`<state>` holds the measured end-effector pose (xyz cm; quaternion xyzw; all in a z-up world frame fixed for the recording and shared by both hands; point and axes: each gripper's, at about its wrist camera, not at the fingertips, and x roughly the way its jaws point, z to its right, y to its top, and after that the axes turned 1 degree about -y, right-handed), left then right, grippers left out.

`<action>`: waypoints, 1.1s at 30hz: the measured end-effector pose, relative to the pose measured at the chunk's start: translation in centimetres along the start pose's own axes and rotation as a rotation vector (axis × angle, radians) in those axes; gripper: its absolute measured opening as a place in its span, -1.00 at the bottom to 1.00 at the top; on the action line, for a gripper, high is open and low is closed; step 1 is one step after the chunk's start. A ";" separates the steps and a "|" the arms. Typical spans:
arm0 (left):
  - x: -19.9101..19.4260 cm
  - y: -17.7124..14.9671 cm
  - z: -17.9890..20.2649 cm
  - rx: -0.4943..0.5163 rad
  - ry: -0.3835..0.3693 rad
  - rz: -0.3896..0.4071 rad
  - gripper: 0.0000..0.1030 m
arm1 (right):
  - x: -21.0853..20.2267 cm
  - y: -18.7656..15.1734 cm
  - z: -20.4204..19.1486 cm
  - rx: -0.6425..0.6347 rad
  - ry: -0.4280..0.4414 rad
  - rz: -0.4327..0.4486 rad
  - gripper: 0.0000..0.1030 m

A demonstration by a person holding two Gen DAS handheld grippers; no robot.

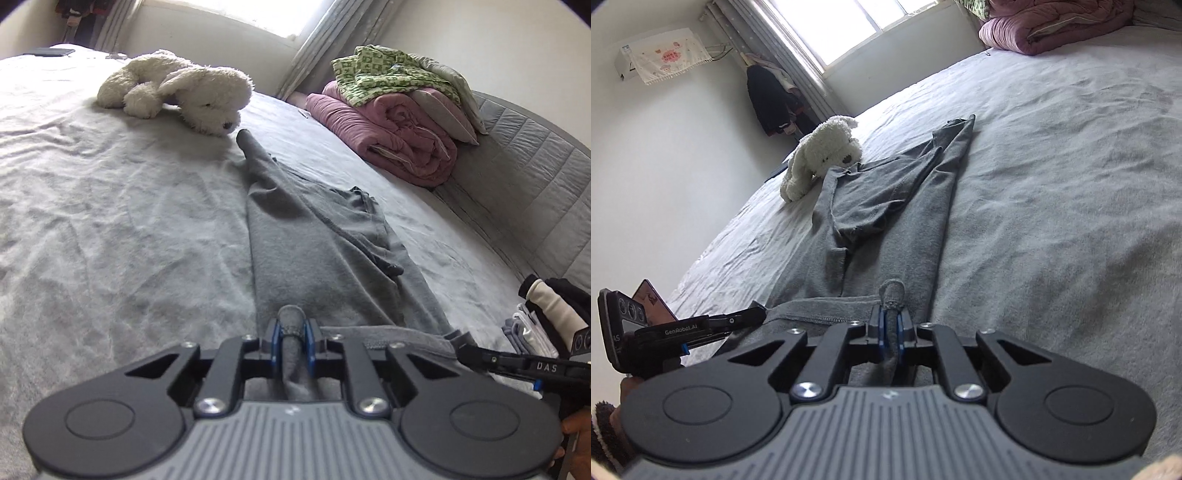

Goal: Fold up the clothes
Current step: 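Carry the hem end over toward the collar with both grippers and lay it down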

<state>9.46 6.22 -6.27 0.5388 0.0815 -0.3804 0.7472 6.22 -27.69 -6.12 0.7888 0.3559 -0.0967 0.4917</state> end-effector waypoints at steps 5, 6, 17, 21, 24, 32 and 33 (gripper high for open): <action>-2.5 0.3 2.8 0.130 0.027 0.087 -0.48 | -0.9 -1.1 -3.1 -0.157 -0.022 0.025 -0.61; -3.0 0.2 3.6 0.170 0.008 0.103 -0.47 | -1.1 -1.3 -3.7 -0.188 -0.026 0.030 -0.61; -2.4 -4.9 7.0 0.558 -0.027 -0.025 -0.35 | -1.0 -5.1 -6.8 -0.511 -0.106 -0.037 -0.70; -4.0 -4.0 4.4 0.494 0.040 -0.022 -0.33 | -2.6 -5.1 -5.1 -0.523 -0.126 -0.027 -0.70; -4.5 -2.6 2.8 0.389 0.078 -0.006 -0.28 | -2.9 -4.1 -4.5 -0.464 -0.131 -0.010 -0.51; -2.7 -1.1 2.0 0.217 0.062 0.013 -0.28 | -1.5 -1.6 -2.9 -0.313 -0.136 0.038 -0.45; -2.3 -1.1 2.1 0.218 0.060 0.012 -0.29 | -1.3 -1.5 -2.8 -0.303 -0.128 0.040 -0.45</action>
